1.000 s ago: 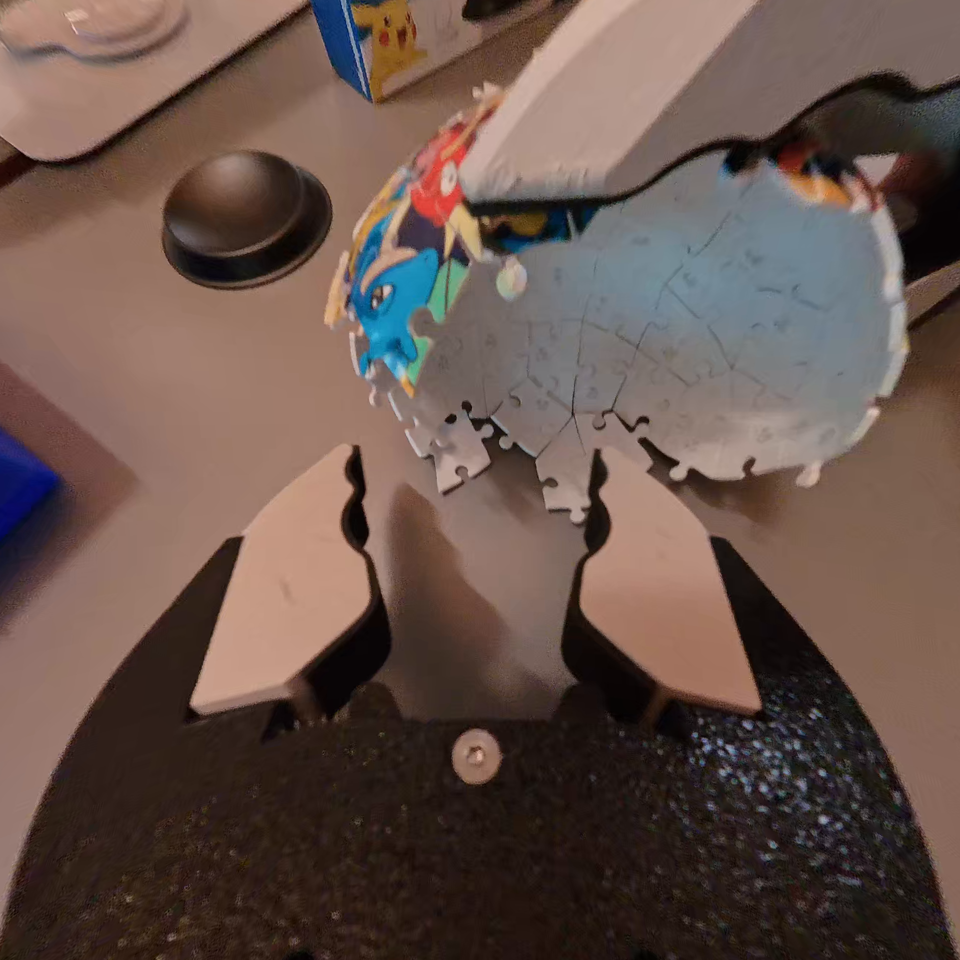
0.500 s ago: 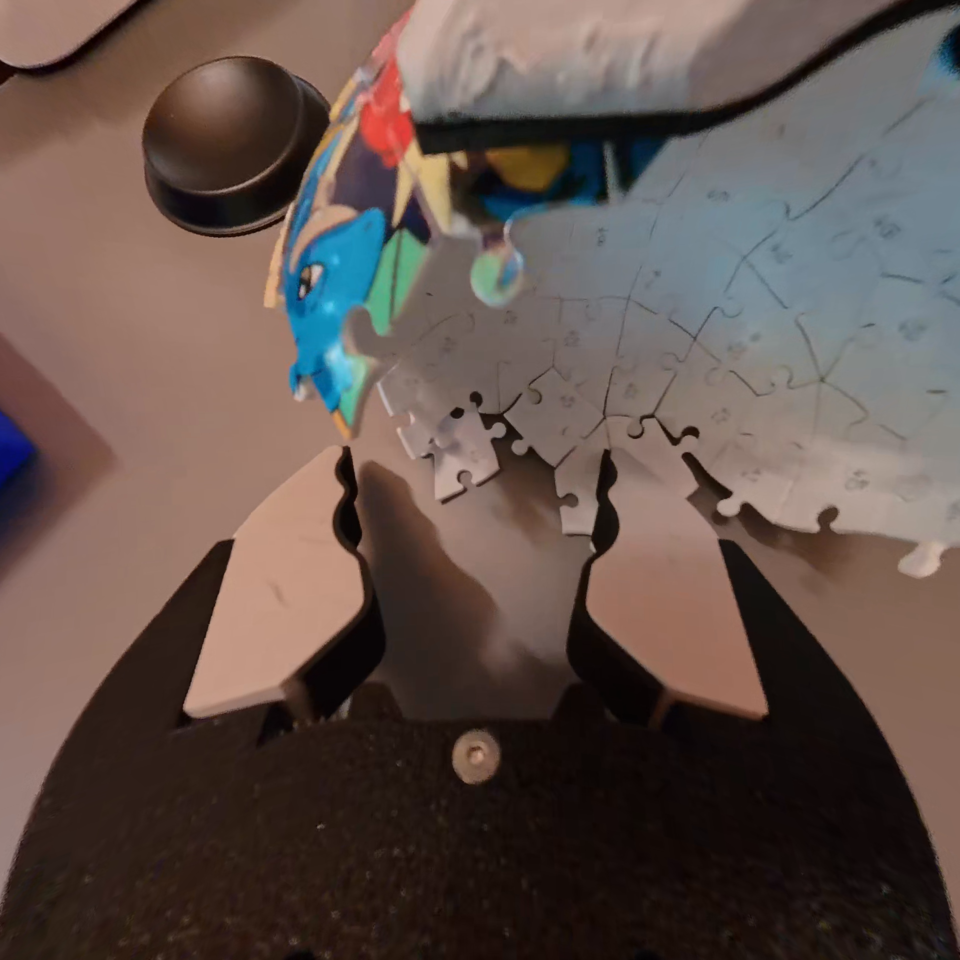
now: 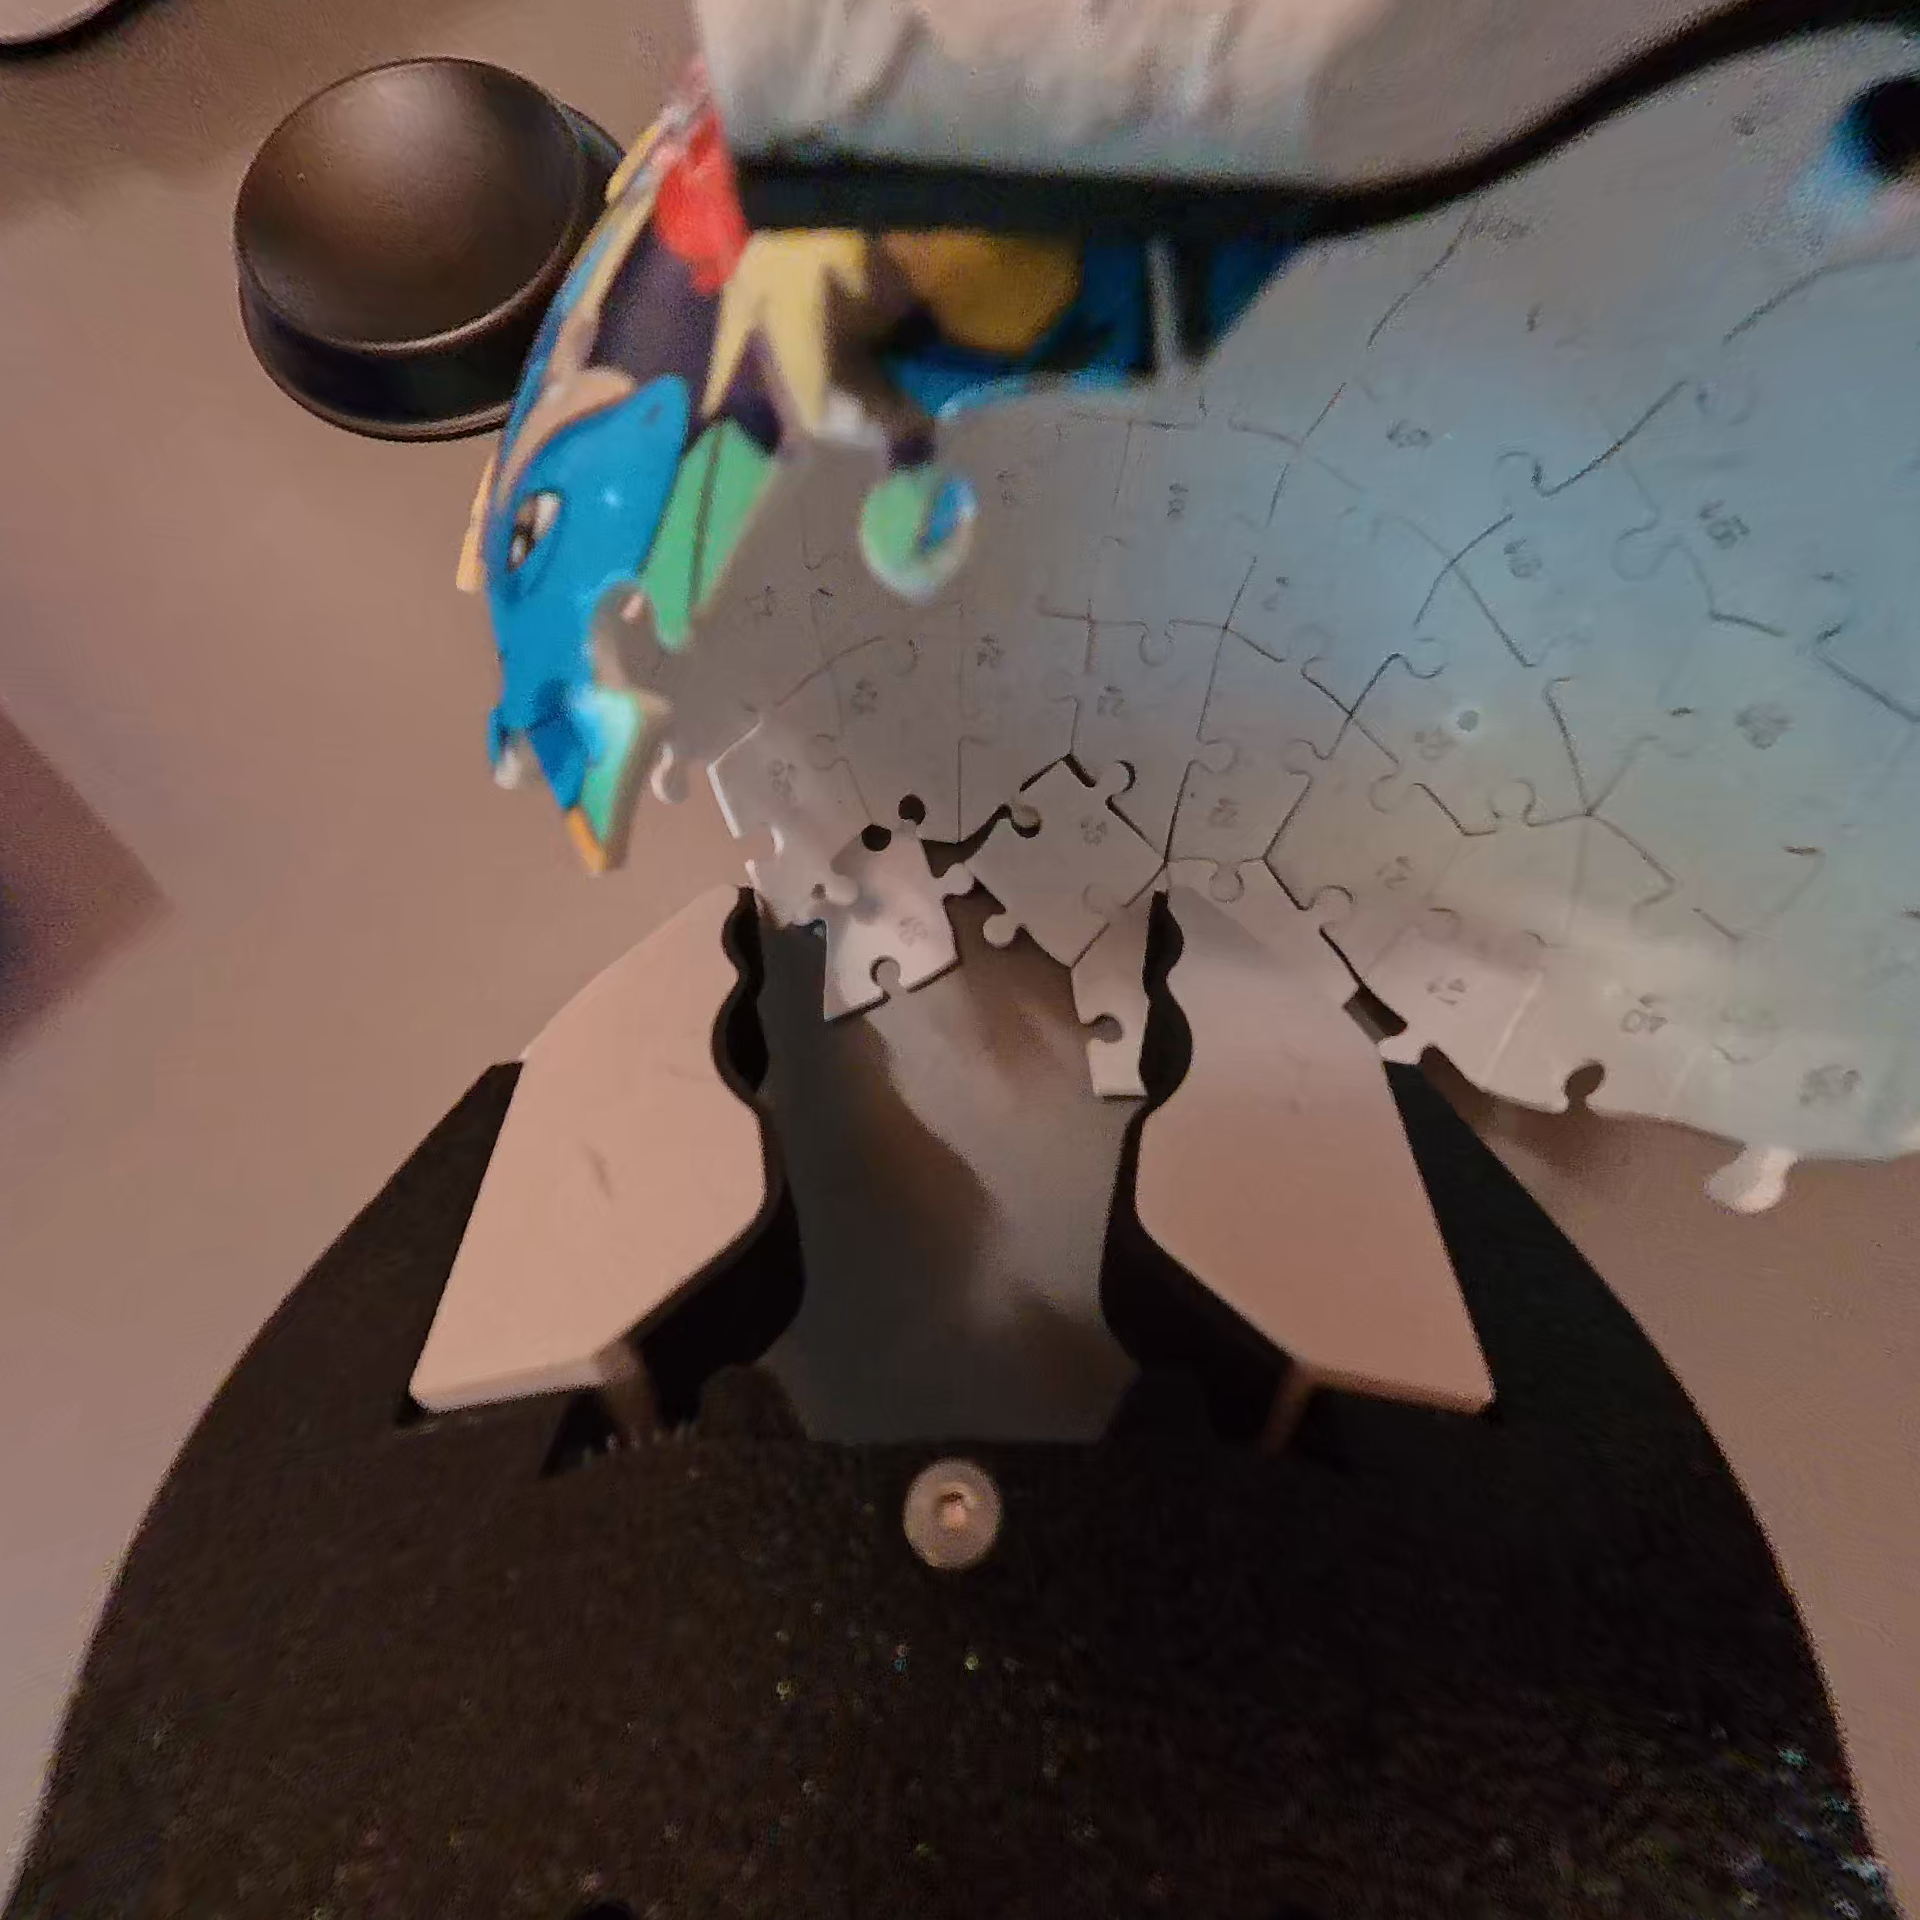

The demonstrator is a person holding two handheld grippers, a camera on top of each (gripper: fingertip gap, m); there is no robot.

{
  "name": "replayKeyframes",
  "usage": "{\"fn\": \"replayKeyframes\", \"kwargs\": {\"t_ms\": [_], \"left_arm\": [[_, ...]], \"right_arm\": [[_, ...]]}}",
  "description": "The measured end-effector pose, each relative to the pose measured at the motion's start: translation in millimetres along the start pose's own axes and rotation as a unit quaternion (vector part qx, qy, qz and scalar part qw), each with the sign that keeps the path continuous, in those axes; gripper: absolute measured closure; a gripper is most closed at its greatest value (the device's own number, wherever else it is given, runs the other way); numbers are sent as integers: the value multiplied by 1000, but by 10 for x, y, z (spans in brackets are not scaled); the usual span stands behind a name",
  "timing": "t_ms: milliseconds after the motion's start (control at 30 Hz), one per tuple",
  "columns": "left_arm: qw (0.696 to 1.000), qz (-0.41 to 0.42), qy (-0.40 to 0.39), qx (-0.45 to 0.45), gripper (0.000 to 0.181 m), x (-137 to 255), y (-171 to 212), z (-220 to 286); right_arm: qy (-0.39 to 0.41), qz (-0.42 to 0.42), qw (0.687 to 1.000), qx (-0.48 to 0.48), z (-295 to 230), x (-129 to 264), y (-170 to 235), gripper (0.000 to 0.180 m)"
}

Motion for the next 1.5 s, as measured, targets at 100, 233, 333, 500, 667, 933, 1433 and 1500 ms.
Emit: {"fn": "replayKeyframes", "kwargs": {"t_ms": [100,233,333,500,667,933,1433,1500], "left_arm": [[1000,-1,6,12,111,-6,5,-8],[1000,7,-1,5,110,-12,-17,-26],[1000,10,-2,10,107,-20,-24,-43],[999,7,-4,31,99,-42,-31,-85],[999,11,-14,27,96,-56,-58,-106],[999,4,7,36,97,-49,-39,-88],[1000,6,10,1,104,-51,-48,2],[1000,-1,8,5,104,-51,-42,3]], "right_arm": [[1,4,1000,-5,-1,-2,15,40],[1,4,1000,0,6,-14,21,42],[-6,3,1000,6,2,-23,13,42],[-15,-1,1000,10,-2,-31,8,42],[-19,12,1000,3,-6,-37,9,42],[-12,21,1000,-10,-3,-42,-7,42],[-8,18,1000,-2,-3,-23,7,43],[-7,19,1000,-1,-2,-25,3,42]]}}
Point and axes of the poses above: each gripper's, where its closed fingertips meet, x back along the fingers, y out of its underside, z = x × y across the jaws, the point moved 1 cm from there along x, back along the fingers, and after that the axes turned 12 degrees about x, right-handed, at the moved point
